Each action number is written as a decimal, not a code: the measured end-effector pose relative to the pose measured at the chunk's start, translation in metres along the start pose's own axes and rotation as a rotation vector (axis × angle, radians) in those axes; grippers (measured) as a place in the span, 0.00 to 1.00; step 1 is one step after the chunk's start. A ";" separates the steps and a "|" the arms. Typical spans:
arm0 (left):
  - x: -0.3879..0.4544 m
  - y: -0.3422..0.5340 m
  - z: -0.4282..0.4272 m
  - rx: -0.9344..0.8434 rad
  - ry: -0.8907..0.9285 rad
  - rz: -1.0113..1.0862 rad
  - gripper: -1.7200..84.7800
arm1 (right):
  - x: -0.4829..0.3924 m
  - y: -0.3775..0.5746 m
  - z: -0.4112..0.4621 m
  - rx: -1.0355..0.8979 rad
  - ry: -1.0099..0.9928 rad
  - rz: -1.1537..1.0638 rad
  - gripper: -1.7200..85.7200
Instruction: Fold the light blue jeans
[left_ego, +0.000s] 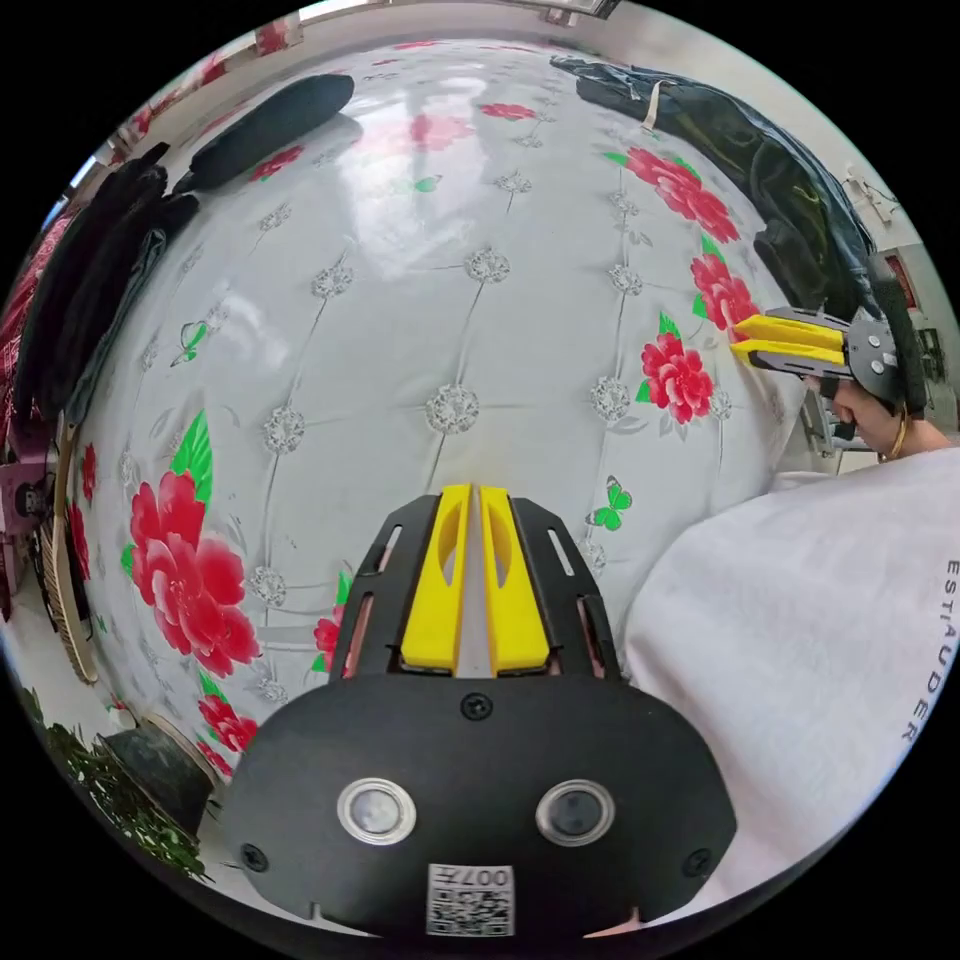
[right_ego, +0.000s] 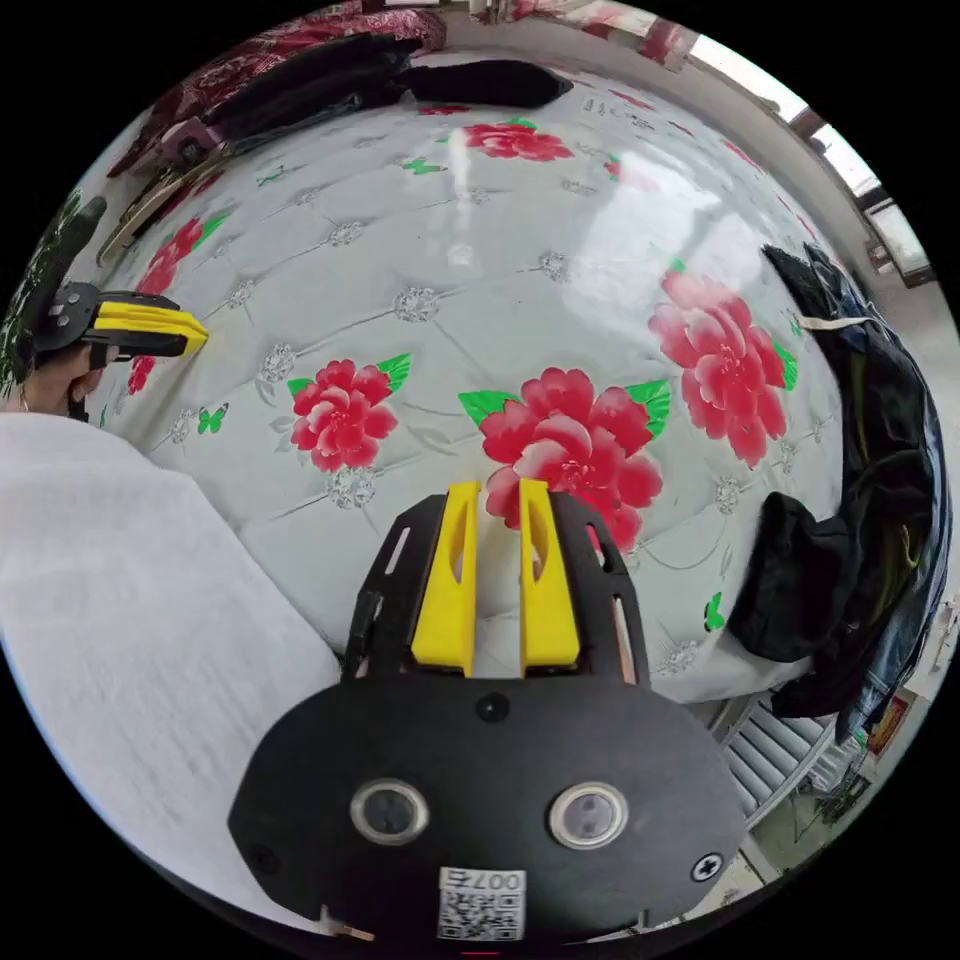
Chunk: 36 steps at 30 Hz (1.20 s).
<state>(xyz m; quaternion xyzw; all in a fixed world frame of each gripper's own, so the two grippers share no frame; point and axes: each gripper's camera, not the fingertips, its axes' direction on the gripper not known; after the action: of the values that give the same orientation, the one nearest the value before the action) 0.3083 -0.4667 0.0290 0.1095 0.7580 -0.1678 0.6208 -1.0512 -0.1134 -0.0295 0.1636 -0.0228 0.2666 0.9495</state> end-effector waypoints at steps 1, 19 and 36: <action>0.003 -0.001 0.001 0.005 -0.006 0.018 0.01 | 0.004 0.009 -0.005 0.041 -0.025 0.034 0.10; 0.037 0.000 -0.008 -0.016 -0.046 -0.548 0.03 | 0.399 0.240 -0.190 0.481 0.351 0.900 0.14; 0.130 0.088 -0.048 0.112 0.158 -0.647 0.05 | 0.544 0.312 -0.233 0.198 0.352 0.986 0.04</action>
<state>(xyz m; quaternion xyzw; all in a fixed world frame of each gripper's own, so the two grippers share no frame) 0.2709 -0.3727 -0.1006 -0.0901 0.7889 -0.3883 0.4676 -0.7560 0.4840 -0.0856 0.1753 0.0879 0.7056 0.6810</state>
